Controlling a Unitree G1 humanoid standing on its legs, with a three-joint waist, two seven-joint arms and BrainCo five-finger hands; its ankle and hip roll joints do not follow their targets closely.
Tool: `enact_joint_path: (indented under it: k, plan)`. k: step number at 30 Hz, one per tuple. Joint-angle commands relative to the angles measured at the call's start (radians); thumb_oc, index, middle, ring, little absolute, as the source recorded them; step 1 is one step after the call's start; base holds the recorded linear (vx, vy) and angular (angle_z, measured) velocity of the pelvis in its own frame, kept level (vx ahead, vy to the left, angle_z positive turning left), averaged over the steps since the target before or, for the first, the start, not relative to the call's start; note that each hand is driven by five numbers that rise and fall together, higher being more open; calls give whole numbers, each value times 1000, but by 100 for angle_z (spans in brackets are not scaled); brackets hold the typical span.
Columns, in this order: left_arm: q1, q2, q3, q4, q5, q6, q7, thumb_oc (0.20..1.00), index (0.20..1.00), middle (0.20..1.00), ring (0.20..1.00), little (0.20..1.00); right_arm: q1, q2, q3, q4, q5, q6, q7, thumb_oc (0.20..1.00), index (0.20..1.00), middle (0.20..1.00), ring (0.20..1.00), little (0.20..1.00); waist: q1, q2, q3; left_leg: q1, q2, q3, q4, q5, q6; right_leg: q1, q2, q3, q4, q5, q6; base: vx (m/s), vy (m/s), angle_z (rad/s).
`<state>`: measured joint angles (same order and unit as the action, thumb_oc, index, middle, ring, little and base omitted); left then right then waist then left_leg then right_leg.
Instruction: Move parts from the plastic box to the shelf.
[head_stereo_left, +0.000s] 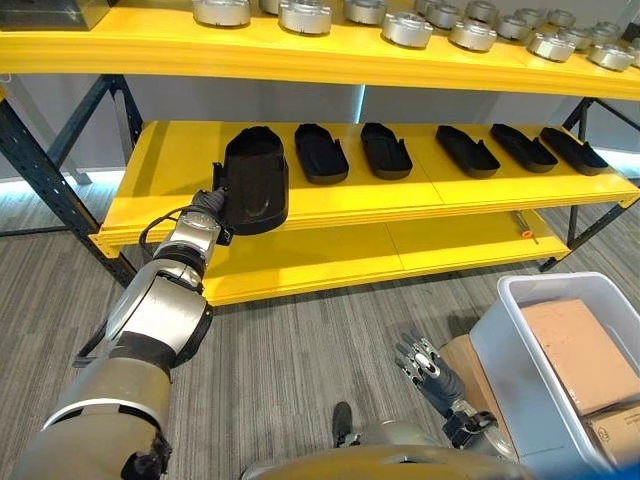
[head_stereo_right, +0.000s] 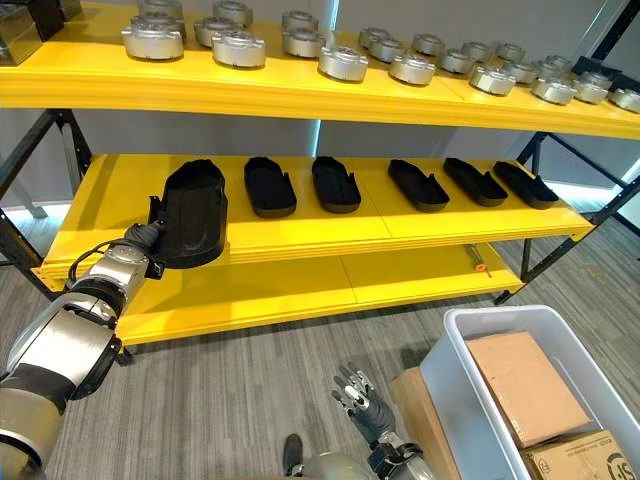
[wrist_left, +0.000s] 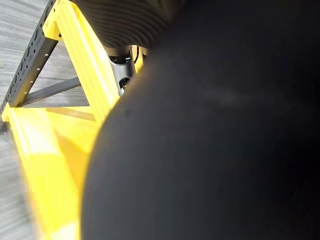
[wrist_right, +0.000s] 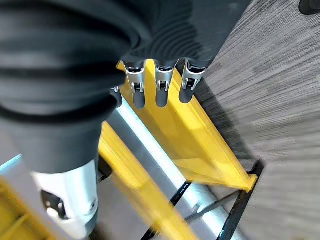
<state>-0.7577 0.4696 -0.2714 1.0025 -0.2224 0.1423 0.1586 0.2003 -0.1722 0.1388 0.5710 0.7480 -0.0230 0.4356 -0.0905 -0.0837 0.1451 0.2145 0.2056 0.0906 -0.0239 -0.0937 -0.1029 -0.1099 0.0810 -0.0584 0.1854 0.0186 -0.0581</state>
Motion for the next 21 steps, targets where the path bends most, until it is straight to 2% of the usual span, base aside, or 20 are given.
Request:
enact_joint_path:
  k: [1,2,3,4,5,6,7,8,9,11,13,15,16,19,21]
  plan:
    - [51,-26,70,-70,34,-39,-7,200,200,200,200,200,-56,-20,-4,-24,-14,-4,-21,1000,1000,1000,1000,1000,6,-66,-3,-148,-178,-31,319,176,61,186,-115,51,-95,113,69,55,-220,76]
    - [40,-31,74,-68,30,-39,-10,200,200,200,200,200,-72,-24,0,-19,-23,-7,-31,1000,1000,1000,1000,1000,27,-82,30,-198,-188,-47,395,157,52,212,-129,56,-90,112,66,89,-135,28]
    - [20,-22,73,-62,27,-35,-11,200,200,200,200,200,-92,-39,6,-29,-27,-2,-34,1000,1000,1000,1000,1000,56,-89,76,-277,-149,-66,376,115,80,263,-127,78,-91,97,61,57,-64,-11]
    - [15,-21,73,-61,27,-35,-12,200,200,200,200,200,-95,-39,5,-31,-26,-1,-35,1000,1000,1000,1000,1000,61,-88,83,-274,-148,-62,375,117,81,266,-127,82,-93,101,61,135,11,-34]
    - [9,-16,73,-55,27,-32,-9,200,200,200,200,200,-97,-46,5,-37,-24,-2,-36,1000,1000,1000,1000,1000,71,-88,93,-308,-114,-79,307,99,100,289,-126,103,-91,93,63,190,104,-31]
    - [1,-15,84,-28,25,-30,-7,200,200,200,200,200,-96,-51,7,-46,-17,-4,-34,1000,1000,1000,1000,1000,80,-77,98,-330,-49,-85,120,151,110,299,-119,128,-87,101,68,298,154,-29]
    - [7,-14,91,-17,28,-29,-8,200,200,200,200,200,-99,-55,5,-42,-20,-5,-35,1000,1000,1000,1000,1000,85,-79,99,-359,-17,-91,50,152,112,316,-130,139,-83,94,70,190,124,-26]
    - [6,-14,93,-15,30,-31,-9,200,200,200,200,200,-102,-55,5,-39,-21,-6,-34,1000,1000,1000,1000,1000,87,-77,98,-354,-14,-88,33,168,111,311,-127,142,-83,98,70,262,212,-32]
    - [14,0,106,-23,44,-35,-11,200,200,200,200,200,-113,-43,-4,-27,-20,-11,-31,1000,1000,1000,1000,1000,95,-63,86,-372,-5,-88,-47,191,90,334,-124,169,-72,89,64,252,219,-31]
    - [45,13,129,-62,56,-28,-20,200,200,200,200,200,-119,-28,-9,-20,-28,-19,-25,1000,1000,1000,1000,1000,109,-49,60,-325,21,-89,-40,213,77,345,-129,198,-63,82,58,270,319,-56]
    - [87,27,150,-107,58,-28,-17,200,200,200,200,200,-92,-16,-30,-20,-38,-33,-19,1000,1000,1000,1000,1000,115,-44,33,-313,16,-92,8,222,46,344,-151,223,-59,105,46,208,310,-88]
    - [103,27,140,-127,60,-28,-18,200,200,200,200,200,-68,-12,-45,-22,-34,-37,-11,1000,1000,1000,1000,1000,115,-46,16,-322,5,-78,37,216,39,345,-163,219,-66,109,47,213,219,-70]
    - [128,32,142,-157,66,-25,-14,200,200,200,200,200,-33,9,-70,-17,-39,-41,-3,1000,1000,1000,1000,1000,109,-53,-8,-316,-21,-62,66,201,31,351,-201,201,-77,114,44,334,390,-27]
    - [132,46,142,-229,69,-20,-1,200,200,200,200,200,-18,18,-83,-18,-47,-50,2,1000,1000,1000,1000,1000,108,-58,-24,-299,-61,-58,76,179,33,322,-246,186,-91,100,43,241,333,3]
    - [131,47,143,-235,67,-17,3,200,200,200,200,200,-16,21,-82,-21,-47,-54,1,1000,1000,1000,1000,1000,108,-63,-23,-298,-67,-59,77,182,37,311,-249,188,-90,102,46,113,191,6]
